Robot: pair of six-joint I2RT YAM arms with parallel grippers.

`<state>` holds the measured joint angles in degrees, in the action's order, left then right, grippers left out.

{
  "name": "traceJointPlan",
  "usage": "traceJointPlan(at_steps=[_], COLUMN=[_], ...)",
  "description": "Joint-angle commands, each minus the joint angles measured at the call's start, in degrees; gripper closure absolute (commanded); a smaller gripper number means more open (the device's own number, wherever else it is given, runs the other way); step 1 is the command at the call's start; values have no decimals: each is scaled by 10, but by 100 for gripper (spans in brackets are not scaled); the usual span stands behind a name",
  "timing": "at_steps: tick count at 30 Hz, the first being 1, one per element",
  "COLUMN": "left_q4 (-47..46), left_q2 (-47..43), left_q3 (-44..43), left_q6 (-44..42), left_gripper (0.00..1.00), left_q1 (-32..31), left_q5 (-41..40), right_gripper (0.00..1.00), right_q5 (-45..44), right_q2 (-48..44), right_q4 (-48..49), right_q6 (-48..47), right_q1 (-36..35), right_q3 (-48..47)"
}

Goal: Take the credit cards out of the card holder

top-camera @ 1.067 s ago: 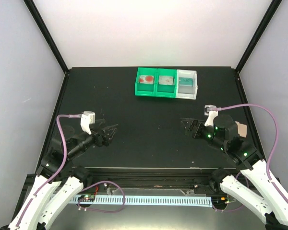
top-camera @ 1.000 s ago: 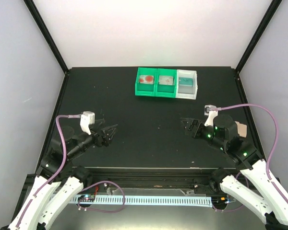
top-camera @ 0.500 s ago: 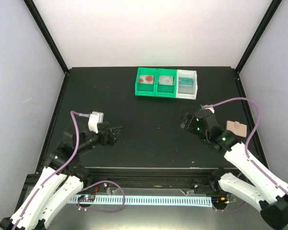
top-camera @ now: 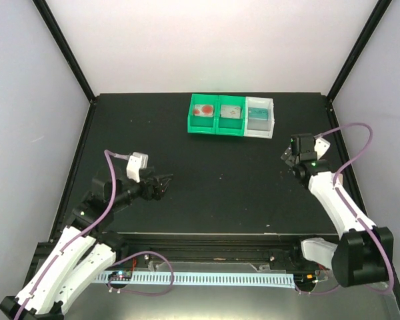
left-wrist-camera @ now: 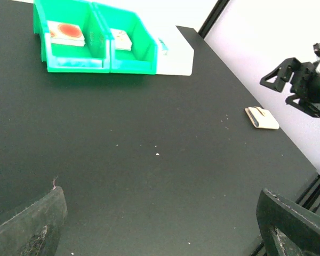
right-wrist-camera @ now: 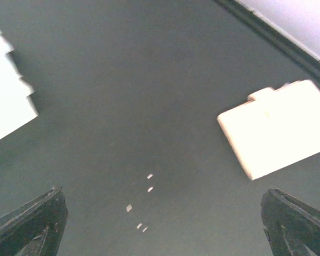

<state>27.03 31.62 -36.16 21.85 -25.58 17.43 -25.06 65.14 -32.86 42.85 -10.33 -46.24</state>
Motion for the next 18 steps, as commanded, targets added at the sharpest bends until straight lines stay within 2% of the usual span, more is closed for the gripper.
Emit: traceJointPlan(at_steps=[1, 4, 7, 10, 14, 16, 18], left_q4=[-19, -23, -25, -25, -27, -27, -28], left_q2=[-5, -16, -27, -34, -36, -36, -36], left_q3=[-1, 4, 8, 11, 12, 11, 12], left_q6=[-25, -29, -29, -29, -28, -28, -28], left_gripper=[1, 1, 1, 1, 1, 1, 1], left_q1=[-3, -3, -3, -3, -3, -3, -4], left_q5=[21, 29, 32, 40, 47, 49, 51], right_gripper=[0, 2, 12, 23, 51, 61, 65], right_q5=[-54, -57, -47, -83, -154, -184, -207], right_q2=[49, 94, 144, 186, 235, 256, 273], right_q4=[48, 50, 51, 47, 36, 33, 26], right_q6=[-51, -73, -108, -136, -162, -172, -182], right_q1=[55, 95, 116, 119, 125, 134, 141], right_q3=[-22, -42, -63, -75, -84, -86, -91])
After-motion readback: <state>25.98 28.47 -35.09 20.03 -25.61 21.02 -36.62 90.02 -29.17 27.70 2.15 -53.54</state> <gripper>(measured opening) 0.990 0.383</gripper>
